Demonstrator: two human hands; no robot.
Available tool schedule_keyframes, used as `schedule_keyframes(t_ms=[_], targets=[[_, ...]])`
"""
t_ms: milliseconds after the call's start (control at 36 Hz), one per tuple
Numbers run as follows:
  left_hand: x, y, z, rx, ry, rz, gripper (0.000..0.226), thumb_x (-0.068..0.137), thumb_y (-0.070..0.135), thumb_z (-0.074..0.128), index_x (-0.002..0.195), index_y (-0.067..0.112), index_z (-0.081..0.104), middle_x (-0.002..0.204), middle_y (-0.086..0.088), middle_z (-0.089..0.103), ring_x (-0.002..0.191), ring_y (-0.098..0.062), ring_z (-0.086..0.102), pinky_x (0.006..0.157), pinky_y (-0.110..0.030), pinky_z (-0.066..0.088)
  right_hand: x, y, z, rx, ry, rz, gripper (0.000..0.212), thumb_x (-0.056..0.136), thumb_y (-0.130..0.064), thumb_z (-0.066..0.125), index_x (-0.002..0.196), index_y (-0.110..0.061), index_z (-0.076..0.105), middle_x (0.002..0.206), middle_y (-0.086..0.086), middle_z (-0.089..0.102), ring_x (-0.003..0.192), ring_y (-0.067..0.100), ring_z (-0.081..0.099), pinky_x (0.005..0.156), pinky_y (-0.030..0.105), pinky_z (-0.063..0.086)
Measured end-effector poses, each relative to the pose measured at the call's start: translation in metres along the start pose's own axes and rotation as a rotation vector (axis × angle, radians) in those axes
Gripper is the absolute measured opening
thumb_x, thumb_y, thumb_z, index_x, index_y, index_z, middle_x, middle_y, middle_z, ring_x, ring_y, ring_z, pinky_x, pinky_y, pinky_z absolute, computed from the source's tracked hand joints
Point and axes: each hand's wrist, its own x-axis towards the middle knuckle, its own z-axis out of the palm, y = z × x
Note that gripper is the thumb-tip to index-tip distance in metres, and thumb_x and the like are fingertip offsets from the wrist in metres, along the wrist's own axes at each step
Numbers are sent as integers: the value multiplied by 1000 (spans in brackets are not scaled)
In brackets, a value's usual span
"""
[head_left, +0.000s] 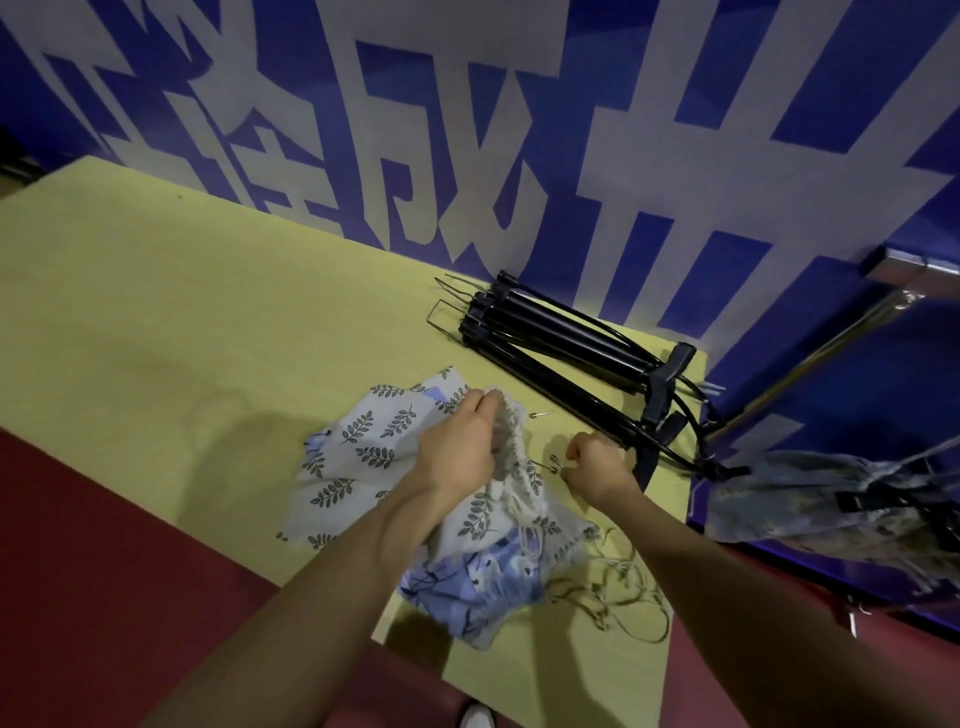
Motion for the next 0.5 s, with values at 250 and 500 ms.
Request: schedule_keyframes(t_ms=[250,500], targets=[[17,-2,3,13,-59,94,73,87,8,56,149,19,20,145,1,35,120,-23,47,86,-34,49,6,-1,-5,-121,-49,-65,22,96,-6,42,113,3,54,111,21,54,111,34,53,88,33,43],[21,1,-12,70,-167,103,85,84,4,57,152,19,9,145,-1,32,112,-26,52,69,-31,44,-11,-21,-49,297,287,-335,9,93,-16,56,91,-8,61,95,2,52,91,19,49,80,29,43]])
